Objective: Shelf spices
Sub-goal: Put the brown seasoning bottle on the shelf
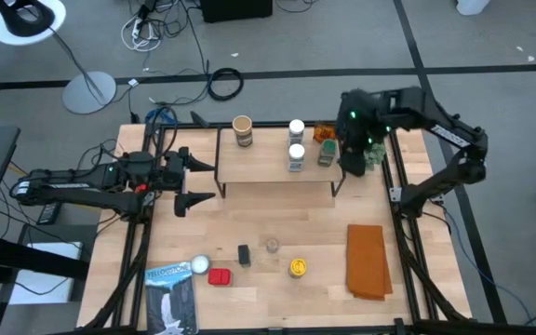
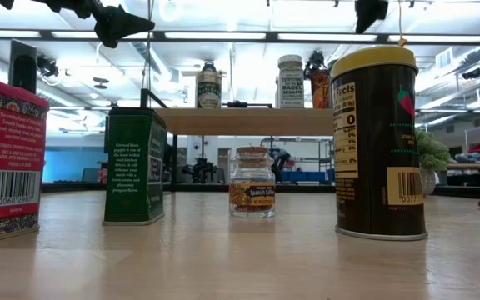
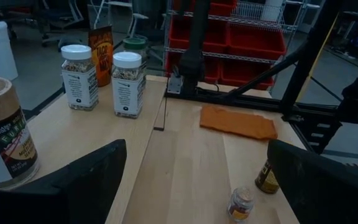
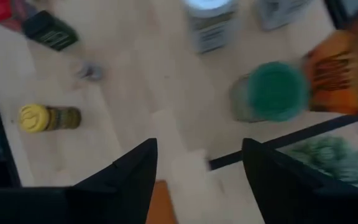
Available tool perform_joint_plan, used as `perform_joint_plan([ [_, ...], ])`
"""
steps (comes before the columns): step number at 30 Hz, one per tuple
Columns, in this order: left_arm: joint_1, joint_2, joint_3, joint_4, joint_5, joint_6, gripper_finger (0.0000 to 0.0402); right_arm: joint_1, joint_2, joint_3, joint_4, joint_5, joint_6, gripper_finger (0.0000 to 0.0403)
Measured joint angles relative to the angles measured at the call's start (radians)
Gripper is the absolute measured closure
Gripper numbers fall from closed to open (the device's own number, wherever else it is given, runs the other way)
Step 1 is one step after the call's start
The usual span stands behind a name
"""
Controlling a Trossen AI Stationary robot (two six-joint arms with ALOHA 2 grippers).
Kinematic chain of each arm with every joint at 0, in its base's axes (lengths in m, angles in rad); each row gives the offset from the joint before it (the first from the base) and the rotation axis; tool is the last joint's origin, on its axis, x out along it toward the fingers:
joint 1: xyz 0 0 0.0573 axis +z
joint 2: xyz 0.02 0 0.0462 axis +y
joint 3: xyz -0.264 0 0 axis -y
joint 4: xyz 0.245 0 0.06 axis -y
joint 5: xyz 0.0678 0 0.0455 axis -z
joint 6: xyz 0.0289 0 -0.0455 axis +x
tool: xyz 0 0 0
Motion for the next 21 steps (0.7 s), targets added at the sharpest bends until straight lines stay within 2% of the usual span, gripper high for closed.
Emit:
perform_joint_plan([
  [8, 0.0, 0.0, 0.0, 0.0, 0.0, 0.0, 0.0006, 0.397, -0.018, -0.129, 0.12, 0.184, 0.238, 0.0195],
  [11, 0.0, 0.0, 0.0, 0.0, 0.0, 0.0, 0.0006, 0.52, 0.007, -0.173, 0.183, 0.254, 0.257, 0.0202],
  [15, 0.0, 0.0, 0.0, 0.001, 0.0, 0.0, 0.0006, 0.617, 0.038, -0.223, 0.244, 0.283, 0.257, 0.0206],
  [21, 0.0, 0.0, 0.0, 0.0, 0.0, 0.0, 0.0006, 0.677, 0.095, -0.27, 0.384, 0.275, 0.257, 0.0204],
])
